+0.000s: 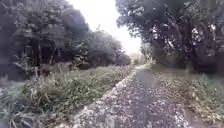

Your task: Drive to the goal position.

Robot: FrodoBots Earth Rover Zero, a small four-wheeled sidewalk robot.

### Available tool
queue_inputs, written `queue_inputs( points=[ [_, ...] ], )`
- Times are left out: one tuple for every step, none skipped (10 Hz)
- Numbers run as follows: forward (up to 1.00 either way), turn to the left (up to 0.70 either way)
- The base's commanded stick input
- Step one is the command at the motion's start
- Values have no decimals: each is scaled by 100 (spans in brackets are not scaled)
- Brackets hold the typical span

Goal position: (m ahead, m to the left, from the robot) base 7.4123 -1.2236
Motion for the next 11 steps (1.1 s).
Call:
queue_inputs(
  points=[
    [85,-34],
    [85,-34],
    [85,-34],
    [85,-34],
    [85,-34],
    [85,-34],
    [85,-34],
    [85,-33],
    [85,-31],
    [85,-11],
    [85,0]
  ],
)
